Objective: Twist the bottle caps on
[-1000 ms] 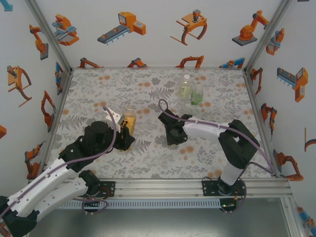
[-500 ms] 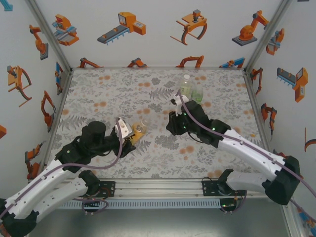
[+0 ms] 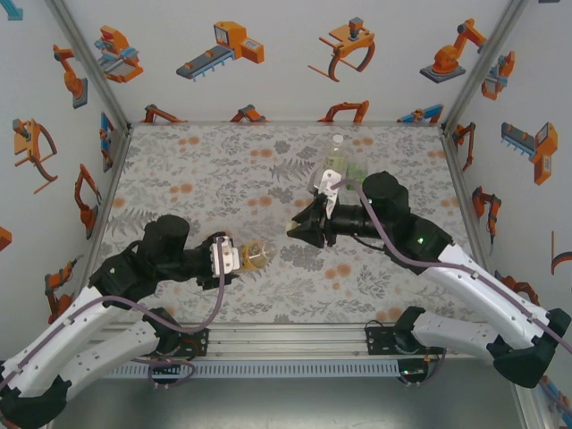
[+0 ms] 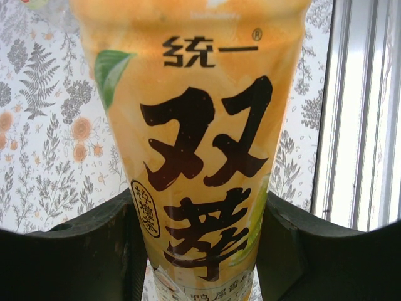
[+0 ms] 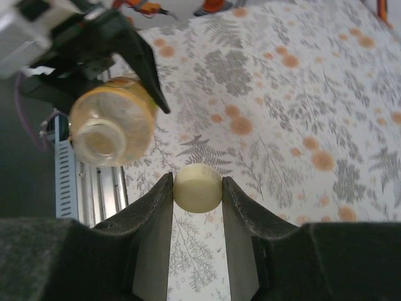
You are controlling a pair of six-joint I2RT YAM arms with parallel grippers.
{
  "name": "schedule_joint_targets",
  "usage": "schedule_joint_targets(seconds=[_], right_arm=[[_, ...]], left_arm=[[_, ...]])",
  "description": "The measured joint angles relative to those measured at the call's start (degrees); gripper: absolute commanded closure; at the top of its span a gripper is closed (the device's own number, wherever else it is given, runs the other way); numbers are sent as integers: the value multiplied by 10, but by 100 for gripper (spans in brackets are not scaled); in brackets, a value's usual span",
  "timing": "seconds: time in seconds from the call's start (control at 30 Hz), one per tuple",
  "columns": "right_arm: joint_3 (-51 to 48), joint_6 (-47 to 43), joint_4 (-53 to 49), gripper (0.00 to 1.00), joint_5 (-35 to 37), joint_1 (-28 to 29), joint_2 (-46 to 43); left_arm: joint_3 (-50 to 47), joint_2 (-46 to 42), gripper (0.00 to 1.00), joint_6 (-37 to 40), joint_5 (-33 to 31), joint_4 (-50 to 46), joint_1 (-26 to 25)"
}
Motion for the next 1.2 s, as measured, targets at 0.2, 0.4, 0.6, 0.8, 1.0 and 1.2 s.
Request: schedule_joint_targets(seconds=[0.2,0.4,0.6,0.8,1.0,1.2], right_arm=[[1,-105,3,100,-48,40,-1],[2,-170,-3,100,-50,64,17],[7,-191,-8,100,-50,76,37],[9,-199,-8,100,-50,89,40],[13,-202,-18,100,-52,94,42],[16,-206,-30,100,-63,99,43]], left_arm=[[9,12,100,21,-11,-31,0],[9,10,100,28,-13,-41,0],[9,10,100,29,-15,-49,0],[9,10,100,29,-16,-54,0],[9,10,100,29,-20,-54,0],[9,10,100,29,-20,-53,-1]])
